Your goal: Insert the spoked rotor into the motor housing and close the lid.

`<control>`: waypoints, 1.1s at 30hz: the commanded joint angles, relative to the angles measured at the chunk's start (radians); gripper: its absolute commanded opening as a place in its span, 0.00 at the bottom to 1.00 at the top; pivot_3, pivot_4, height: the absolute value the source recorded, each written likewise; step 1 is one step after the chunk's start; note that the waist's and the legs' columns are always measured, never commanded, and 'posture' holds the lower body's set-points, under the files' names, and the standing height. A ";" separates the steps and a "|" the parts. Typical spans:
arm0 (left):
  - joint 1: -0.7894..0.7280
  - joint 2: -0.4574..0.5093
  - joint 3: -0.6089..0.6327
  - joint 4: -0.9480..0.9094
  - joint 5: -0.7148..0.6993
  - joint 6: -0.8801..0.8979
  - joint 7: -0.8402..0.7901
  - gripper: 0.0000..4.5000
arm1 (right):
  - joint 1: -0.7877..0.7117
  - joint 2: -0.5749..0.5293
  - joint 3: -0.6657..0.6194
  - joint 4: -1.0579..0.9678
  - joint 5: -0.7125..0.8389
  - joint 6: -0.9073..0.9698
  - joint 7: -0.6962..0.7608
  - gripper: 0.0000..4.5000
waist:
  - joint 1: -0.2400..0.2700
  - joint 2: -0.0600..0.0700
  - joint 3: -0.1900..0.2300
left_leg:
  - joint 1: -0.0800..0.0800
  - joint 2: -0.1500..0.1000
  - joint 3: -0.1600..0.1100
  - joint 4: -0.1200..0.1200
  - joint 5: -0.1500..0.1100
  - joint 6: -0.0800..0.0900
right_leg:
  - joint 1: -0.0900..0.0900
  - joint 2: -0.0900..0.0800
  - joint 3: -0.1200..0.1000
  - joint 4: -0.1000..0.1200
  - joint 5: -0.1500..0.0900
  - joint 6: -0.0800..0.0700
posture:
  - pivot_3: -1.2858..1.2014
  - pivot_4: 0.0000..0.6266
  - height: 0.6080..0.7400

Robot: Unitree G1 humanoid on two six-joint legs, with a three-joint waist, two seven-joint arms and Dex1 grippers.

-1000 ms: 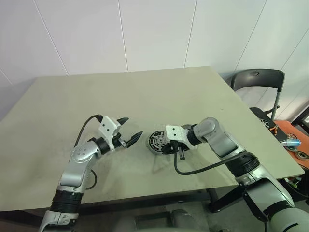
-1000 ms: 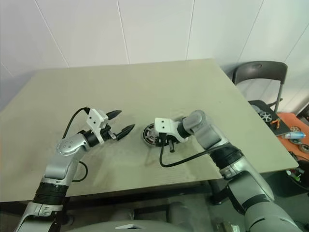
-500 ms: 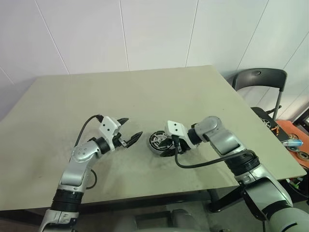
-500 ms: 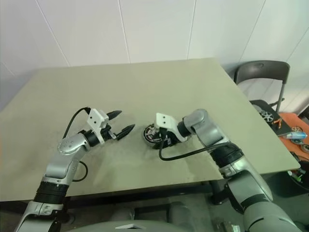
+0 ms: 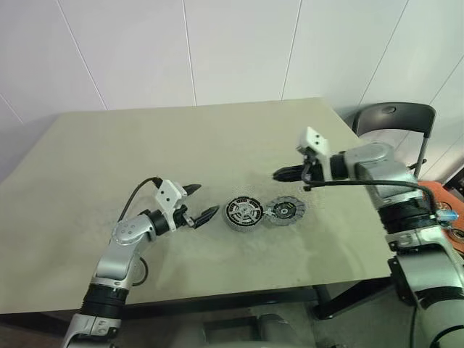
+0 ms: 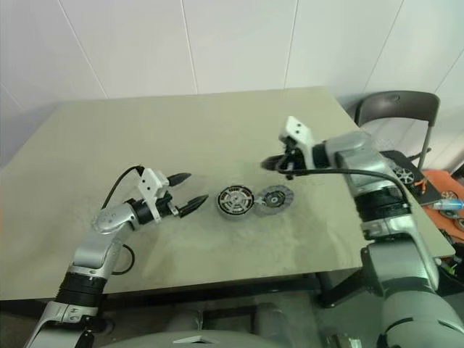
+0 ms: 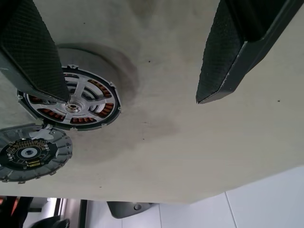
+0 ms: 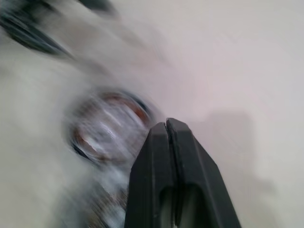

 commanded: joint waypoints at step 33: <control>-0.007 -0.001 -0.004 0.006 0.014 -0.024 0.024 1.00 | 0.162 0.108 -0.062 -0.207 0.164 0.137 -0.043 0.01 | -0.005 0.001 0.000 | 0.002 0.001 0.001 0.001 0.000 0.000 | 0.001 0.001 0.002 0.001 0.000 0.001 | 0.52 0.00 1.00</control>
